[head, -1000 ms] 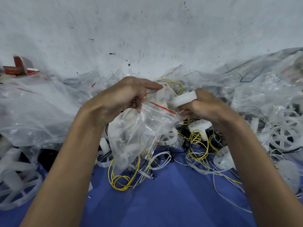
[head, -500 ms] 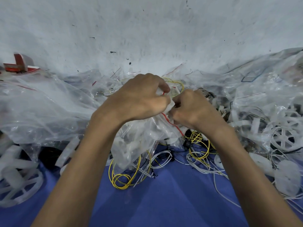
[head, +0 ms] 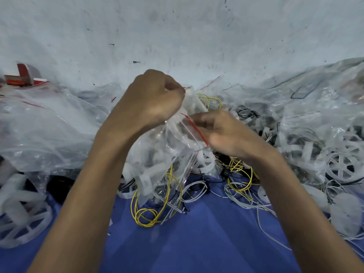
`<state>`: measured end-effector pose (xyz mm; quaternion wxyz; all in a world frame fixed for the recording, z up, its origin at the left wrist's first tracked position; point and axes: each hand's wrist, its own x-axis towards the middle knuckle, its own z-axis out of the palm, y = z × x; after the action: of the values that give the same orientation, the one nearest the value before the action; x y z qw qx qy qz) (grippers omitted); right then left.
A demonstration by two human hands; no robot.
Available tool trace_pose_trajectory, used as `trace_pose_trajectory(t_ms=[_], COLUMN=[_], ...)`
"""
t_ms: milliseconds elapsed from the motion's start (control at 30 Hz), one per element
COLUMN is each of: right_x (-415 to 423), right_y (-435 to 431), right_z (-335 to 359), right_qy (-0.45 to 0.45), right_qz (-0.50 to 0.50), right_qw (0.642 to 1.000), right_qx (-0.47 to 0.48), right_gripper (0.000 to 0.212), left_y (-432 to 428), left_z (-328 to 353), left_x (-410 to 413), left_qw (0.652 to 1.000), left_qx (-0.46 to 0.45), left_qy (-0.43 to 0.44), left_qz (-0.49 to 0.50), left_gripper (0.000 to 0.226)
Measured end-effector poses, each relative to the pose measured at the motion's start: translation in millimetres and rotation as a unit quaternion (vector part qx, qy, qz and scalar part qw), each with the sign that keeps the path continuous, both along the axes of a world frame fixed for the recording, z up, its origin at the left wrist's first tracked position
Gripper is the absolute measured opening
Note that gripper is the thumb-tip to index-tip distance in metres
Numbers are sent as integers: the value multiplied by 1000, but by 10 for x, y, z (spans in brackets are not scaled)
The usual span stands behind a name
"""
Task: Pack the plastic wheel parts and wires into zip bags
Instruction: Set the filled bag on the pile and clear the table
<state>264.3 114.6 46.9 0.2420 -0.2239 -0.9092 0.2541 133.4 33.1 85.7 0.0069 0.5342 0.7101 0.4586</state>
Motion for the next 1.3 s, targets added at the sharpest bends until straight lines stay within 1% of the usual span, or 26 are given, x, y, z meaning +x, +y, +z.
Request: trace_pose_trajectory(t_ms=[67,100,133,233,267,300,400,467,533,567,600,667,700,733,767,833,900,967,1033,1067,1100,1133,1167,1200,1267,1300], right_x=[48,55,49,7,4,14,67,77,67,62,63,82,98,119,140,170,185,188,214,242,268,287,295,294,287,288], right_y=[-14,-26,-39,-52,-49,-45,-21,6,29,42,58,95,126,163,191,216,207,158,85,59,32,11,5,9,13,14], right_z=[15,14,9,-7,-1,7,32,46,51,53,57,70,73,76,78,77,77,96,160,201,241,271,282,279,230,207], right_qy=[-66,-72,-55,65,93,102,74,79,112,146,189,261,267,254,237,216,209,234,310,348,375,383,372,343,281,275], right_qz=[47,47,34,-34,-42,-38,-9,-5,-33,-63,-94,-143,-164,-174,-173,-151,-123,-69,21,62,90,99,90,70,31,30], right_qw=[997,996,996,993,990,989,989,984,972,965,956,942,941,947,955,963,966,964,942,925,911,906,911,924,948,951], right_qx=[15,34,56,88,95,105,126,163,205,211,203,154,125,90,45,-50,-92,-105,-128,-138,-147,-153,-157,-156,-143,-141], right_gripper=[30,36,40,56,55,50,40,29,19,15,10,5,5,3,7,17,18,18,16,15,14,13,13,13,15,16], left_y=[3,10,20,40,43,43,29,12,-7,-22,-41,-94,-115,-127,-127,-77,-4,6,-75,-136,-192,-231,-253,-257,-247,-243], left_z=[-7,-15,-23,-33,-28,-20,-5,-8,10,32,57,90,87,69,32,-63,-147,-145,-16,67,137,182,188,156,65,27], left_x=[-13,-11,-7,-25,-46,-70,-104,-102,-104,-119,-142,-210,-254,-298,-340,-423,-477,-488,-466,-460,-461,-460,-453,-439,-394,-373], left_qw=[999,999,999,996,995,994,992,991,989,988,986,986,988,990,993,997,997,998,989,975,959,948,944,948,961,963], left_qx=[11,16,25,52,60,65,85,97,108,116,120,104,81,51,15,-48,-63,-8,112,178,232,265,272,255,196,175], left_qy=[-31,-40,-47,-74,-79,-80,-86,-83,-91,-99,-110,-129,-130,-121,-96,-26,30,50,7,-2,22,66,105,124,102,69], left_qz=[-8,-11,-11,6,17,29,47,40,35,36,31,-3,-27,-50,-64,-61,-40,-40,-92,-132,-160,-166,-158,-148,-166,-194], left_gripper=[26,26,26,29,32,35,41,42,38,35,31,29,27,25,23,21,18,9,10,12,15,18,19,20,22,24])
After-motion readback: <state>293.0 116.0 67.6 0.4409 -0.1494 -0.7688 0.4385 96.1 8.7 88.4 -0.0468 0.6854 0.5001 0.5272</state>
